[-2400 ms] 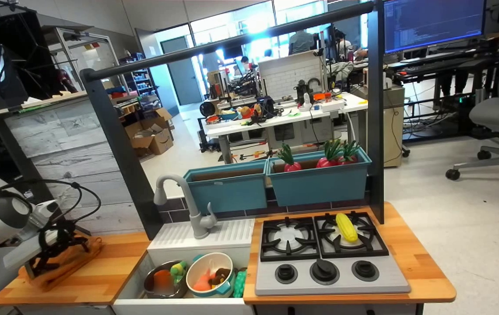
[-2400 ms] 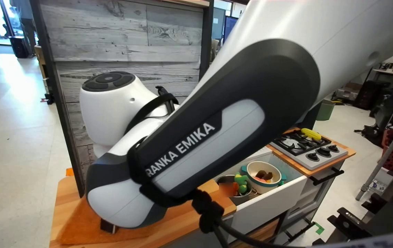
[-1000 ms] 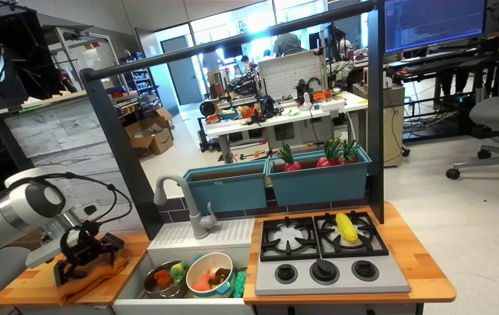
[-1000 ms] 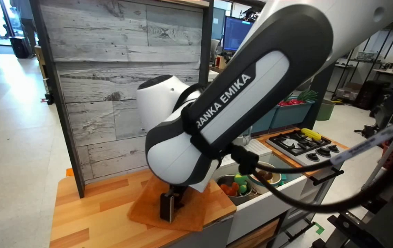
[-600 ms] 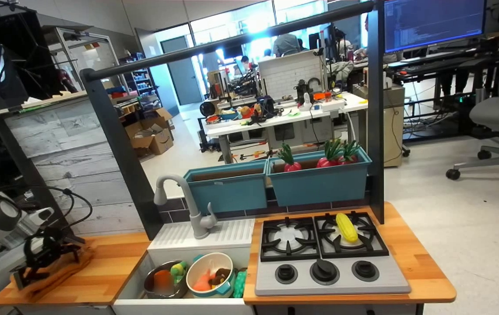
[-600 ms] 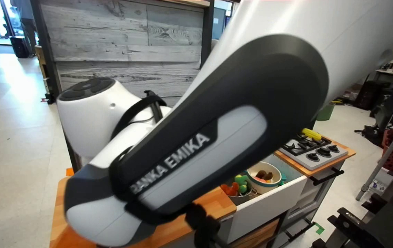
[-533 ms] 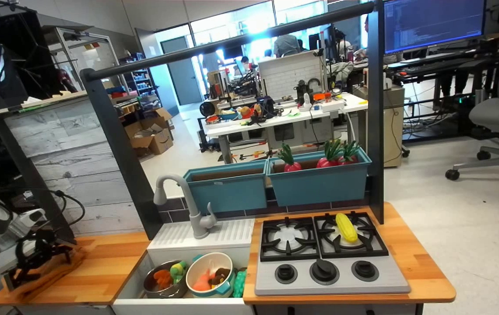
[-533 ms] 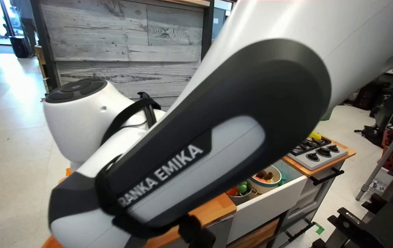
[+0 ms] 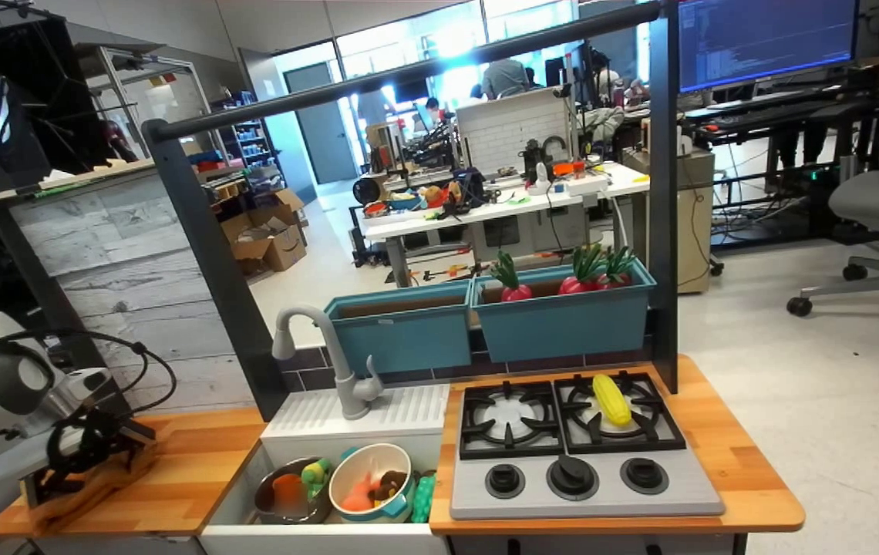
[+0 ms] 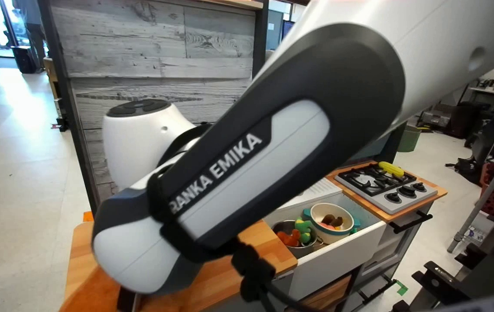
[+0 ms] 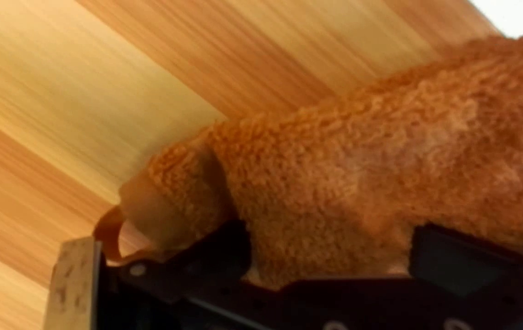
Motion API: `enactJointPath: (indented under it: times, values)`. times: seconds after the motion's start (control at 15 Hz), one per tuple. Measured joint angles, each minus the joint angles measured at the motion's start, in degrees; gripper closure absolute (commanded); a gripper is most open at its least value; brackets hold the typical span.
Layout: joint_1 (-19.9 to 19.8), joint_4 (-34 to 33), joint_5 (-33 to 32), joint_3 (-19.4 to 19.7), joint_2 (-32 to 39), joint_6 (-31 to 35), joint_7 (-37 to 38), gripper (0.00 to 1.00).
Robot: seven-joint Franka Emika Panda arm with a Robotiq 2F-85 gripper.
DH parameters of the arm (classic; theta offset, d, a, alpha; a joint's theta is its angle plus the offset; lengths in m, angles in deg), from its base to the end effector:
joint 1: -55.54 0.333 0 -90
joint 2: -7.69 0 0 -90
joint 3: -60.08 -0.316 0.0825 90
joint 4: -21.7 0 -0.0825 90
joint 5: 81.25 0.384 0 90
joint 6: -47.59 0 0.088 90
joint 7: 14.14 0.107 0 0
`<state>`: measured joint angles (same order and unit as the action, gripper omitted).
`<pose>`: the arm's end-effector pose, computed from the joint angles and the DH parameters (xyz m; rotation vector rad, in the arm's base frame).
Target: Pick up all the plush toys from the counter and on the stove and put them in the pots, then wipe the counter with the cloth
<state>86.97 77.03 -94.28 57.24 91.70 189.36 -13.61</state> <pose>0.6089 0.3998 -0.0562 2.8654 1.0770 0.1091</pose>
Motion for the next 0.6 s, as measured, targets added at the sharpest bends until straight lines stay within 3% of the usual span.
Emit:
enactJointPath:
  times: [0.6]
  values:
    - [-9.37,15.41,2.97,0.08,-8.52,-3.60,2.02,0.00]
